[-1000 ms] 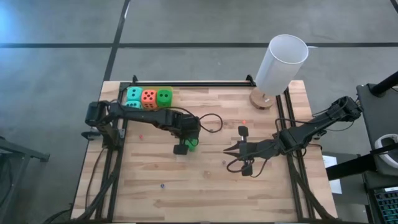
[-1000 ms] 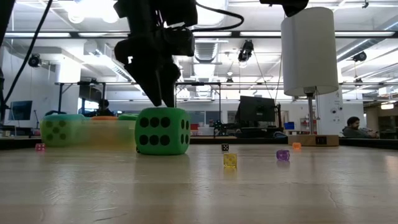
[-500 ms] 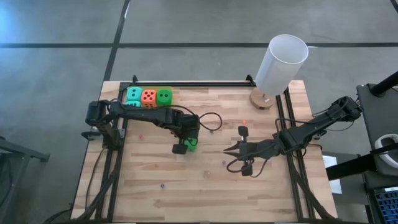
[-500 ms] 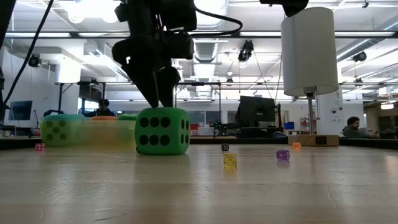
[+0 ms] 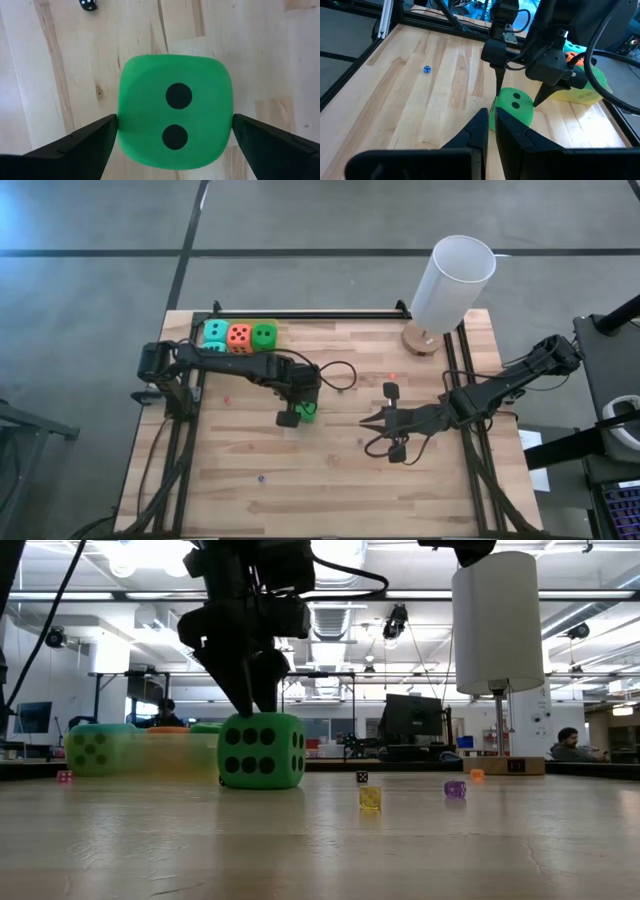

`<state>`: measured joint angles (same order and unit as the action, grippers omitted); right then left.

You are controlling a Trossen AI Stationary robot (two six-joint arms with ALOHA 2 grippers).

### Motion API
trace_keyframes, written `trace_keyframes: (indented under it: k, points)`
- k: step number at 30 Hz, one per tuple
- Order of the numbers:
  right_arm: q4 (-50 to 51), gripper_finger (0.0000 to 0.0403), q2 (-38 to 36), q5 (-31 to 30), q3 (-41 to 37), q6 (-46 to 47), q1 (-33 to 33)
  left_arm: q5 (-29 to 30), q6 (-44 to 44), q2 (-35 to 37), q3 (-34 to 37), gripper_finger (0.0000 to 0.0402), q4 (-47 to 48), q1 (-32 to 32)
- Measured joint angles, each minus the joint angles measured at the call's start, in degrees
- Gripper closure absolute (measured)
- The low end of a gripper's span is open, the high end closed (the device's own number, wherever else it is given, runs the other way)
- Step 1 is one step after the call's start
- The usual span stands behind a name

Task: Pick & Place Dice
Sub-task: Put the green large die into the yellow container

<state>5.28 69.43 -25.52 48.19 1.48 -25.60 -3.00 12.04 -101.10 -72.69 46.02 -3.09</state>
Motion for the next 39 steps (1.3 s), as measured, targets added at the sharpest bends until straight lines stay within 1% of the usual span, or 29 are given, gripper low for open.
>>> trace_keyframes:
  k: [3, 8, 25, 28, 35, 39]
  points:
    - [0.00, 0.0374, 0.00, -0.01, 0.02, 0.00, 0.00, 1.41, 0.19, -0.55, 0.00, 0.0002, -0.07, 0.10]
    - [0.02, 0.0374, 0.00, -0.01, 0.02, 0.00, 0.01, 1.39, 0.18, -1.75, -0.07, 0.0002, -0.11, 0.11]
    - [0.00, 0.0374, 0.00, -0.02, 0.00, 0.00, 0.00, 1.54, -3.36, -1.81, -0.07, 0.0005, -0.14, 0.15]
    - [0.00, 0.0374, 0.00, -0.02, 0.02, 0.00, 0.00, 1.69, -3.57, -1.81, -0.07, 0.0016, -0.13, 0.18]
    - [0.00, 0.0374, 0.00, -0.02, 0.02, 0.00, 0.00, 2.04, -3.55, -1.81, -0.07, 0.0059, -0.13, 0.82]
    - [0.01, 0.0374, 0.00, 0.00, 0.02, 0.00, 0.01, 2.09, -3.57, -1.81, -0.07, 0.0068, -0.12, 0.85]
